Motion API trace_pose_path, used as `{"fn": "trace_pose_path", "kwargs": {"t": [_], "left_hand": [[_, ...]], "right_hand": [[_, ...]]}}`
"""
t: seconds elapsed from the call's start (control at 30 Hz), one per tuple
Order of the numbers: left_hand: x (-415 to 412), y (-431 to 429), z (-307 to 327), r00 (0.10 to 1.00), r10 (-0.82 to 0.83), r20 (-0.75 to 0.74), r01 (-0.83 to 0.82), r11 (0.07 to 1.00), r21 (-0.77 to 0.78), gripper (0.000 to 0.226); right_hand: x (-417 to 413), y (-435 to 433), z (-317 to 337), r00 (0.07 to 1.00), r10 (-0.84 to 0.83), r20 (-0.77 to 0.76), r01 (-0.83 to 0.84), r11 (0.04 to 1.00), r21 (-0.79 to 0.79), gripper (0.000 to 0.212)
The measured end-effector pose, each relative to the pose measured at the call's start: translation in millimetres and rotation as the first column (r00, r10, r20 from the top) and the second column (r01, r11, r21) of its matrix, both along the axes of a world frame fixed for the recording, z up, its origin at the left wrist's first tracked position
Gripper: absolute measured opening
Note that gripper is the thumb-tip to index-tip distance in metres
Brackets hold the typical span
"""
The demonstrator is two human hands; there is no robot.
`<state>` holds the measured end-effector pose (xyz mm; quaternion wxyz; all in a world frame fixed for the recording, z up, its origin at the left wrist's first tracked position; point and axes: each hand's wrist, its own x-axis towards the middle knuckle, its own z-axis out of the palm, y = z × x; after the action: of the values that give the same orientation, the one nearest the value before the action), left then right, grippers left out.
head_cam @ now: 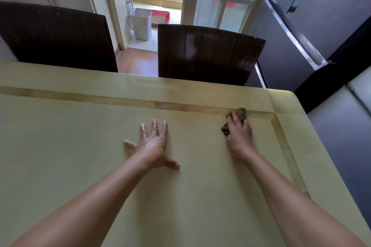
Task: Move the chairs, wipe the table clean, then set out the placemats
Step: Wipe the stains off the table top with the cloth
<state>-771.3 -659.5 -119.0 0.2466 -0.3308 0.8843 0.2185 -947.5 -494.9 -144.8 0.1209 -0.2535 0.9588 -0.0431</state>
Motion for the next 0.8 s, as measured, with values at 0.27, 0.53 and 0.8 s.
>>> {"fn": "trace_pose_path", "kwargs": {"t": [0.27,0.53,0.8], "left_hand": [[0,2,0,1.0,0.003,0.002,-0.003,0.999,-0.037,0.133],[-20,3,6,0.994,-0.087,0.066,0.094,0.988,-0.12,0.13],[-65,21,3,0.988,-0.149,-0.037,0.149,0.989,0.016,0.123]], "right_hand": [[41,-137,1,0.889,0.445,0.107,-0.438,0.895,-0.079,0.063],[-10,-150,5,0.942,0.33,0.057,-0.324,0.942,-0.089,0.062],[-100,-52,-5,0.998,0.054,-0.044,-0.054,0.998,-0.014,0.059]]}}
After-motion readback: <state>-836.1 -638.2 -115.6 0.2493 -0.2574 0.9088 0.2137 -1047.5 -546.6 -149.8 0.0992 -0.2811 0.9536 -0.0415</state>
